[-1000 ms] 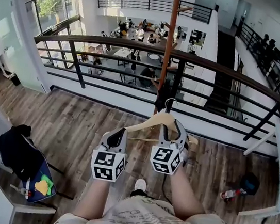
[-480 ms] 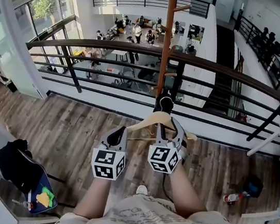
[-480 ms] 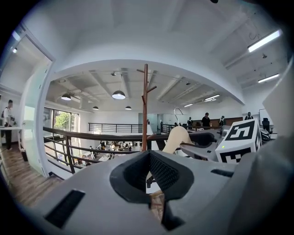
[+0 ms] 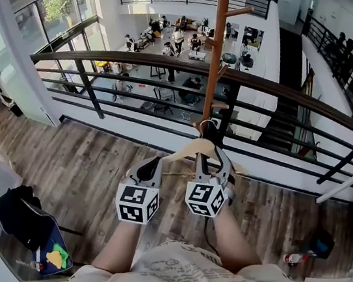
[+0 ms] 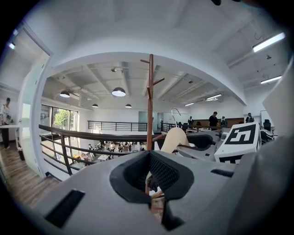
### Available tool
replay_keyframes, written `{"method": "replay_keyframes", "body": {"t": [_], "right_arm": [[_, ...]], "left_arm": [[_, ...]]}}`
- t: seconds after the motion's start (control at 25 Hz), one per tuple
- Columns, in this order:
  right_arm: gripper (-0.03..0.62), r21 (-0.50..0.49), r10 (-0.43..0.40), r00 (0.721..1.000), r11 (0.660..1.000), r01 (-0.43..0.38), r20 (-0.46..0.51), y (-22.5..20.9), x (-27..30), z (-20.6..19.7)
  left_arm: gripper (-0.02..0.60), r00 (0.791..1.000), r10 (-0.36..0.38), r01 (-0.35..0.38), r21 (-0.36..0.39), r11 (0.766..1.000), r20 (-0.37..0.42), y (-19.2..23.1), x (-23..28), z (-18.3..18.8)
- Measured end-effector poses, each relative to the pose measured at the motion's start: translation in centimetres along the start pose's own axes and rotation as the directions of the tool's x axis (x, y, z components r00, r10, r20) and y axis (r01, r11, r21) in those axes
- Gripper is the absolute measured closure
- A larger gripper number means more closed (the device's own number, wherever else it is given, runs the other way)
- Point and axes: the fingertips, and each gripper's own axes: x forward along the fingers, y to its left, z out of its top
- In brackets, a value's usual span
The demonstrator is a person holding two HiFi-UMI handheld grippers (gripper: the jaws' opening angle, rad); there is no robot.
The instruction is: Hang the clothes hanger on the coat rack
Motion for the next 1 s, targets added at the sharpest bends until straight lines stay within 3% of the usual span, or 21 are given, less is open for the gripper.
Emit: {"method": "replay_keyframes", "body": {"t": [0.4,0.72,1.0], "right_arm": [[0.421,-0.013,0.047,0.999,0.999,-0.046,0.006,0.6,7.1,-0.7],[0.421,-0.004,0.039,0.999,0.999,-0.039,-0.034,2.0,10.1,-1.7],[0.421,0.017,-0.011,0.997,1.0,0.012,-0.073,2.5,13.5,-1.9]], "left_arm": [[0.577,0.999,0.029,-0.029,-0.035,0.999,-0.021,3.5,6.2,-0.3],[0.577,0.999,-0.01,0.007,-0.053,0.999,-0.04,5.9,8.6,-1.2],[0.577,0.996,-0.09,0.089,-0.039,0.995,-0.028,8.1,12.3,-0.1]]}}
